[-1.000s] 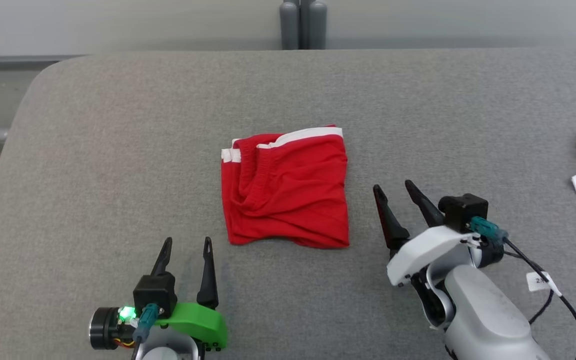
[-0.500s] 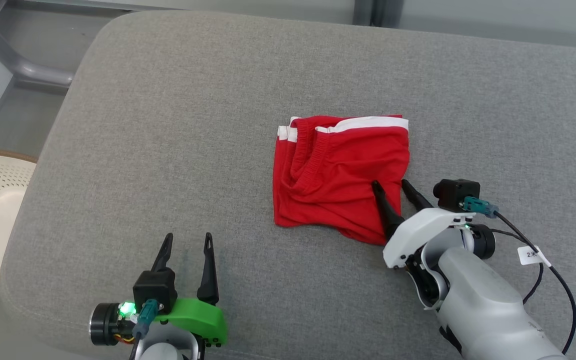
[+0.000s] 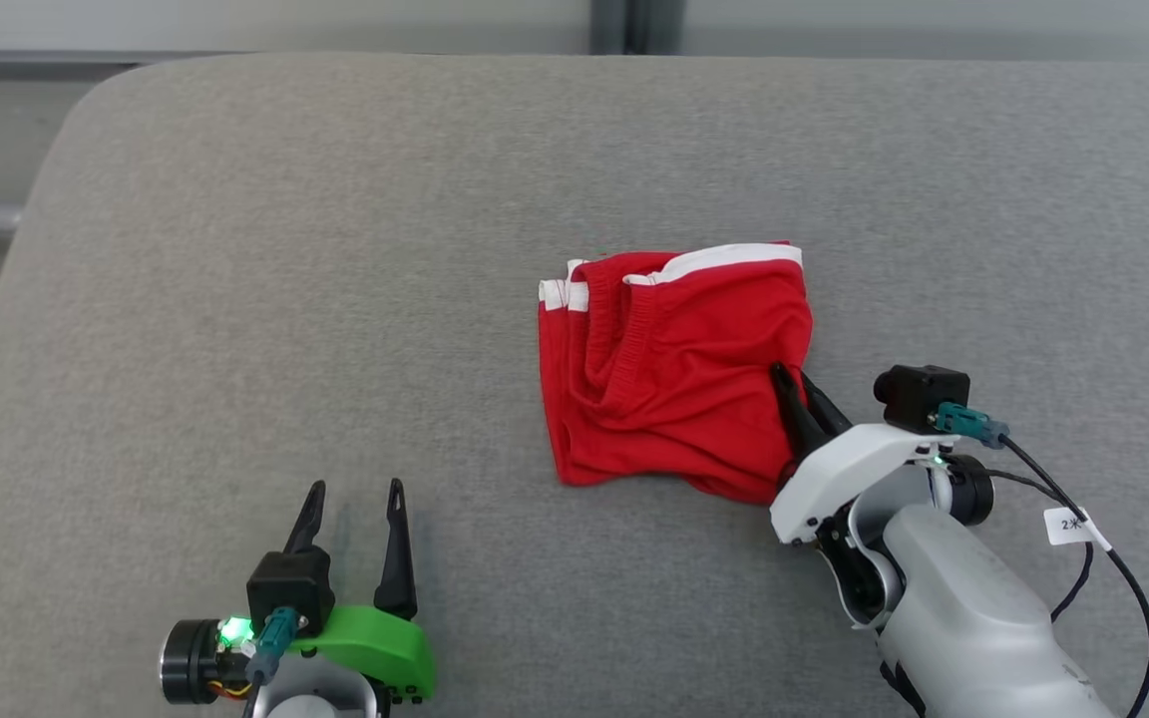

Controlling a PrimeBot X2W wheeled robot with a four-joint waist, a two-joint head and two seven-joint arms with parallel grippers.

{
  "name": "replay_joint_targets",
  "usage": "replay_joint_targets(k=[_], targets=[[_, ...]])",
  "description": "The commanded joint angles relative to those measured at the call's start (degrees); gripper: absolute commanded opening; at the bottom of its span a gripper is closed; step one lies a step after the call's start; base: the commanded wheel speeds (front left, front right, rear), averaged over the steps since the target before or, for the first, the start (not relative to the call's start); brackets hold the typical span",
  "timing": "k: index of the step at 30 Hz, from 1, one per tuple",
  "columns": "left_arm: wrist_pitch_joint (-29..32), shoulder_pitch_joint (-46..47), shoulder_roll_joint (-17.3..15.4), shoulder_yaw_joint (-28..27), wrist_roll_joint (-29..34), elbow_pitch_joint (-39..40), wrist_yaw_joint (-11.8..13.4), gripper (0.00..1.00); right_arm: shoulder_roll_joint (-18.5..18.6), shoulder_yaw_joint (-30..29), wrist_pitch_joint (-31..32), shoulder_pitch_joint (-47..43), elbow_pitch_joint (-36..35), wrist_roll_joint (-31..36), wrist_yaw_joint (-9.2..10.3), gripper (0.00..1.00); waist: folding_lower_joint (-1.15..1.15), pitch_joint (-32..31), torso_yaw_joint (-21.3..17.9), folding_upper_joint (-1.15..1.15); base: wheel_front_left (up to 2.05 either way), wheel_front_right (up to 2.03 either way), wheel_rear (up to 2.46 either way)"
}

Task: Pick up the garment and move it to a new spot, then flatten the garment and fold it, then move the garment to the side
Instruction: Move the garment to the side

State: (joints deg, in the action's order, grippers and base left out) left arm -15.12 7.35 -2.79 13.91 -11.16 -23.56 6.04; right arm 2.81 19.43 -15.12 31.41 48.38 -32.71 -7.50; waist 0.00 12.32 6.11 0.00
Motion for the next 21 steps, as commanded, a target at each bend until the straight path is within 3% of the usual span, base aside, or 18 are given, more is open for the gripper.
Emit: replay_joint_targets(k=[1,7,13,17,21], targets=[[0.01,-0.89,-0.25,-0.29,0.34,-0.11,-0.27,1.0,0.28,-0.22,-0.01,-1.38,-0.38,0.6,0.03,0.0,0.0,-4.42,-11.1,0.0,0.0,0.0,0.0],[0.01,0.56,-0.25,-0.41,0.36,-0.46,-0.9,1.0,0.71,-0.13,-0.01,-3.06,-1.52,1.54,0.03,0.0,0.0,-4.38,-22.72,0.0,0.0,0.0,0.0],[0.01,1.62,-0.29,0.15,0.82,-1.34,-0.99,1.0,0.95,0.45,-0.01,-4.22,-3.39,1.15,0.03,0.0,0.0,-3.31,-31.73,0.0,0.0,0.0,0.0],[0.01,2.49,-0.29,-0.03,1.72,-2.79,-1.57,1.0,1.02,1.49,-0.01,-4.33,-4.21,0.71,0.03,0.0,0.0,-2.22,-35.19,0.0,0.0,0.0,0.0],[0.01,3.19,-0.29,0.32,2.28,-3.57,-2.12,1.0,2.13,2.34,-0.01,-2.91,-4.26,1.36,0.03,0.0,0.0,-1.11,-35.54,0.0,0.0,0.0,0.0]])
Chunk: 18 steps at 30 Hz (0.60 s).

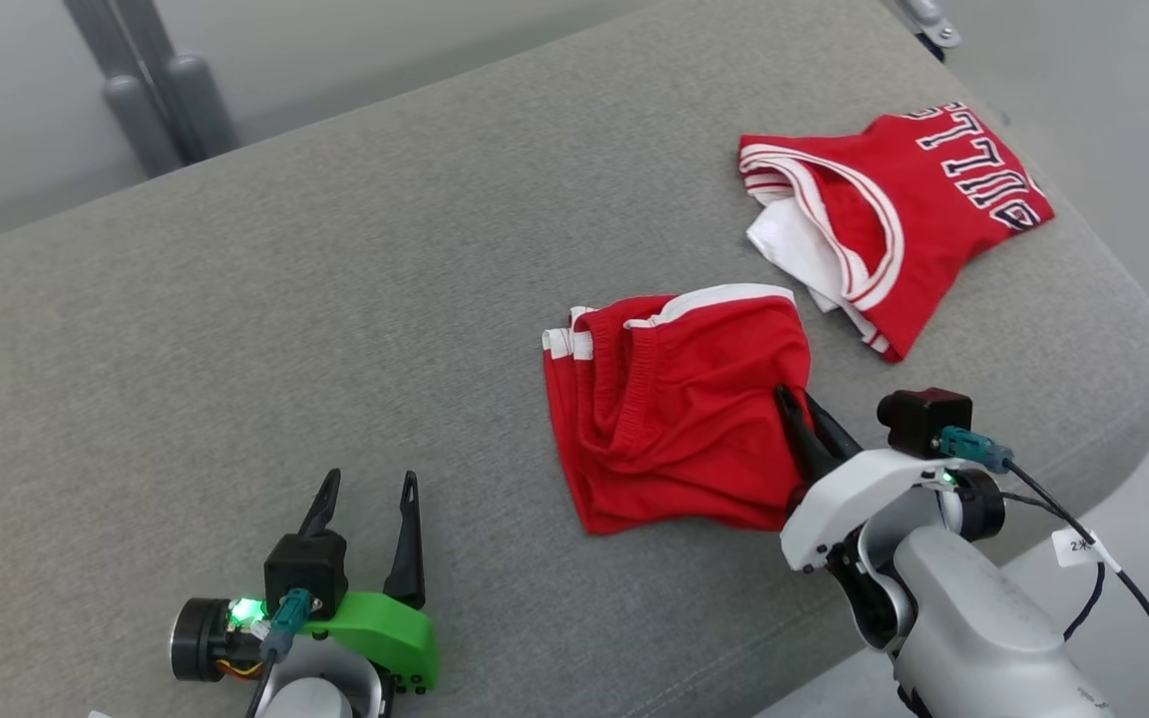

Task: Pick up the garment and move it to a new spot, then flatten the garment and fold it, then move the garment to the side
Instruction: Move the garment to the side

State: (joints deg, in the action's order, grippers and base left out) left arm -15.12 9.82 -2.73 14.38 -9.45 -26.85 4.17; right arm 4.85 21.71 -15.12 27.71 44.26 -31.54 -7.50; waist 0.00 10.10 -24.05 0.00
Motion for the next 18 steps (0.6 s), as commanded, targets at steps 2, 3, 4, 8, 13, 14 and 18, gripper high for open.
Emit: replay_joint_targets(k=[2,3,4,8,13,14,18], targets=[[0.01,1.0,-0.37,-0.39,0.88,-1.19,-0.42,1.0,1.02,1.09,-0.01,2.14,0.09,1.35,0.01,0.0,0.0,1.73,-4.7,0.0,0.0,0.0,0.0],[0.01,1.24,-0.39,-0.41,1.05,-1.59,-0.47,1.0,1.53,1.42,-0.01,2.73,0.46,1.65,0.02,0.0,0.0,1.99,-4.19,0.0,0.0,0.0,0.0],[0.01,1.56,-0.38,-0.24,1.27,-2.01,-0.61,1.0,2.36,1.59,-0.01,3.47,1.03,2.15,0.04,0.0,0.0,2.27,-3.36,0.0,0.0,0.0,0.0],[0.01,2.18,-0.38,0.07,1.75,-2.75,-0.86,1.0,5.83,2.27,-0.01,7.63,3.59,4.7,0.04,0.0,0.0,3.37,0.49,0.0,0.0,0.0,0.0],[0.01,2.8,-0.37,-0.36,2.66,-2.8,-1.01,1.0,10.2,1.29,-0.01,14.12,7.2,7.75,0.04,0.0,0.0,5.16,5.71,0.0,0.0,0.0,0.0],[0.01,2.95,-0.37,-0.38,2.76,-2.79,-0.99,1.0,11.07,0.89,-0.01,15.28,7.8,8.38,0.04,0.0,0.0,5.53,6.63,0.0,0.0,0.0,0.0],[0.01,3.37,-0.36,-0.57,3.45,-2.59,-1.16,1.0,14.92,-1.96,-0.01,20.15,11.46,10.89,0.04,0.0,0.0,6.85,10.07,0.0,0.0,0.0,0.0]])
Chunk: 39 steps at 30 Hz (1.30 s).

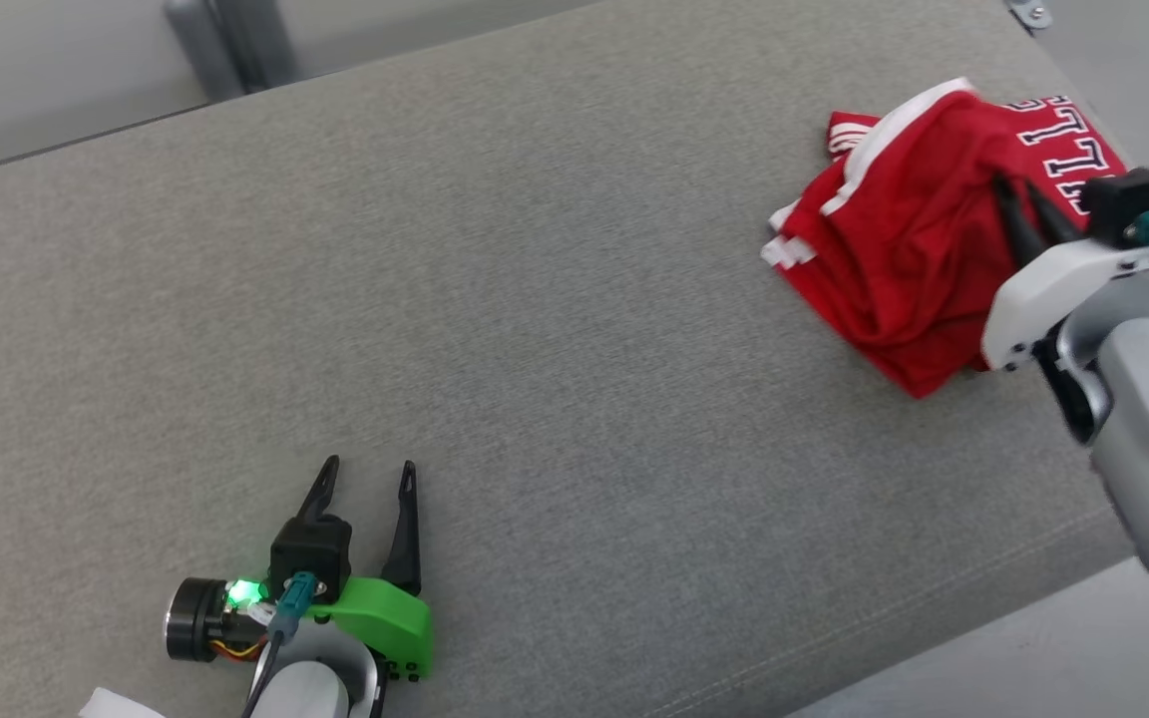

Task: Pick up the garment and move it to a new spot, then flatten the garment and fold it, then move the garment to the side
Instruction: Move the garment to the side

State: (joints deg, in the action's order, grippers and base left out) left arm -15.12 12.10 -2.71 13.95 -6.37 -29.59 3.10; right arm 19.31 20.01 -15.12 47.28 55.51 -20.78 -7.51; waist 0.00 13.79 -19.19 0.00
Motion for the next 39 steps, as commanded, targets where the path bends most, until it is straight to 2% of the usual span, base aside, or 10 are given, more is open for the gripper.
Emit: replay_joint_targets(k=[1,7,8,9,10,14,20,24,30,39], targets=[[0.01,1.23,-0.38,-0.25,0.5,0.22,-0.04,1.0,1.7,-1.46,-0.01,1.76,1.54,1.0,0.05,0.0,0.0,3.46,5.96,0.0,0.0,0.0,0.0],[0.01,2.07,-0.37,-0.01,0.55,0.83,0.26,1.0,9.35,-11.33,-0.01,5.72,8.29,8.69,0.07,0.0,0.0,4.98,9.38,0.0,0.0,0.0,0.0],[0.01,2.2,-0.37,-0.02,0.49,0.9,0.51,1.0,10.27,-13.61,-0.01,5.86,8.78,10.39,0.07,0.29,0.0,5.18,9.67,0.0,0.0,0.0,0.0],[0.01,2.28,-0.37,-0.14,0.35,1.1,0.68,1.0,10.98,-16.27,-0.01,5.68,8.84,12.21,0.07,0.94,0.0,5.33,9.88,0.0,0.0,0.0,0.0],[0.01,2.24,-0.36,-0.2,0.26,1.2,0.77,1.0,11.23,-18.45,-0.01,5.27,8.56,13.8,0.07,1.0,0.0,5.4,10.0,0.0,0.0,0.0,0.0],[0.07,2.06,-0.4,-0.96,0.14,1.65,1.23,1.0,9.42,-28.27,-0.01,2.7,3.7,19.55,0.06,1.0,0.0,5.51,10.07,0.0,0.0,0.0,0.0],[0.02,0.84,-0.37,-2.14,0.49,3.53,1.86,1.0,-1.88,-32.86,-0.01,-2.49,-11.74,21.23,0.07,1.0,0.0,3.84,9.91,0.0,0.0,0.0,0.0],[0.02,-0.12,-0.38,-2.31,-0.11,4.49,2.04,1.0,-7.58,-30.23,0.0,-7.64,-20.92,19.16,0.07,1.0,0.0,2.21,10.7,0.0,0.0,0.0,0.0],[0.02,-1.37,-0.36,-1.76,-1.37,5.39,2.48,1.0,-11.91,-25.57,0.0,-17.9,-31.03,17.22,0.06,1.0,0.0,-0.79,13.58,0.0,0.0,0.0,0.0],[0.02,-4.22,-0.35,-2.15,-2.27,5.17,3.36,1.0,-15.86,-23.1,-0.01,-30.06,-32.02,16.24,0.06,1.0,0.0,-5.51,17.64,0.0,0.0,0.0,0.0]])
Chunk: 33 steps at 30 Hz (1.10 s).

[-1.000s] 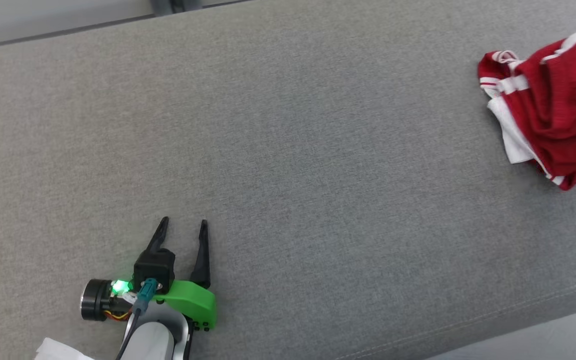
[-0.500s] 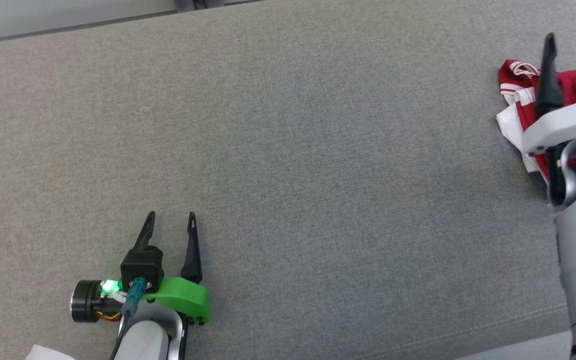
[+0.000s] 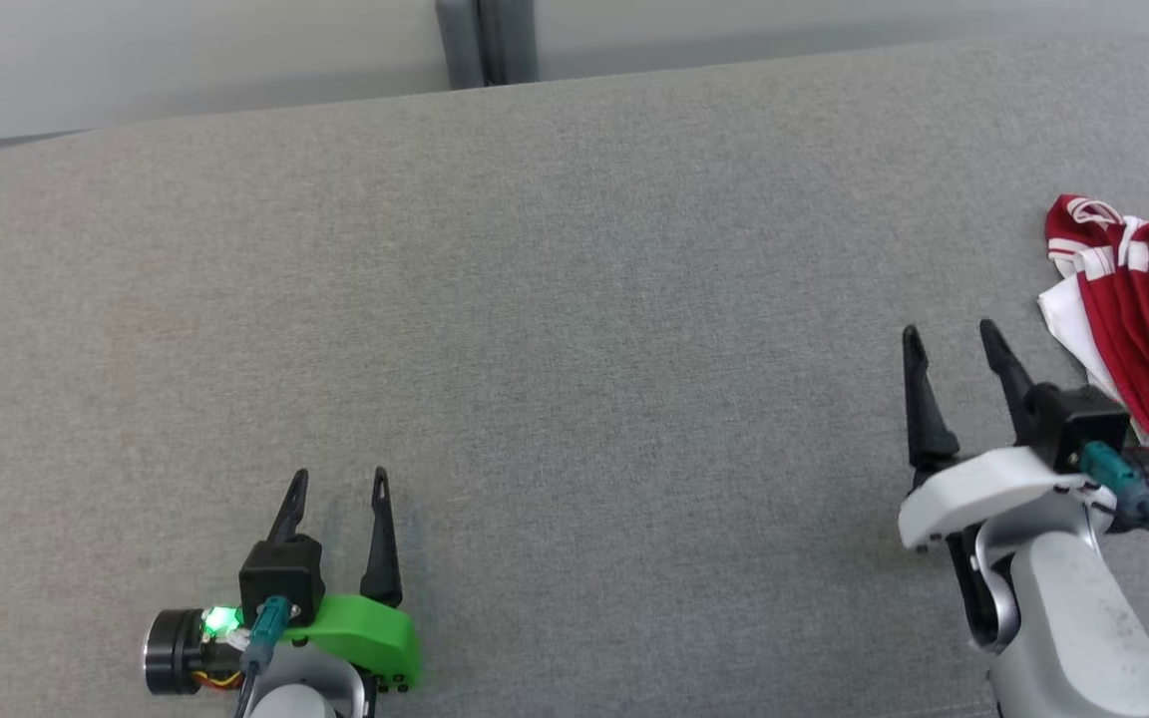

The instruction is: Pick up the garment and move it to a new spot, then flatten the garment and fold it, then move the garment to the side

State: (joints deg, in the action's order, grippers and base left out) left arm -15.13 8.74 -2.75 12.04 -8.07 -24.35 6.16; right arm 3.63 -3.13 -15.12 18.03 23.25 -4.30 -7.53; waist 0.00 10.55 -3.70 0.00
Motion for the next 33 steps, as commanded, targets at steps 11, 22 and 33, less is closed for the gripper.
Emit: replay_joint_targets(k=[11,22,33], targets=[[0.03,-4.86,-0.3,-2.48,-1.76,1.46,-0.31,1.0,-0.61,1.42,-0.01,-6.24,0.87,-1.2,0.08,1.0,0.0,-8.74,5.04,0.0,0.0,0.0,0.0],[0.11,-5.97,0.07,-4.18,-2.09,3.01,-1.93,0.0,-0.99,1.67,0.13,-6.64,1.55,-2.39,-0.01,0.0,0.0,-9.91,5.48,0.0,0.0,0.0,0.0],[2.33,-6.13,0.12,-5.65,-10.42,1.99,-3.1,0.0,-1.23,0.85,2.72,-8.35,2.35,-10.88,-0.01,0.0,0.0,-9.96,5.38,0.0,0.0,0.0,0.0]])
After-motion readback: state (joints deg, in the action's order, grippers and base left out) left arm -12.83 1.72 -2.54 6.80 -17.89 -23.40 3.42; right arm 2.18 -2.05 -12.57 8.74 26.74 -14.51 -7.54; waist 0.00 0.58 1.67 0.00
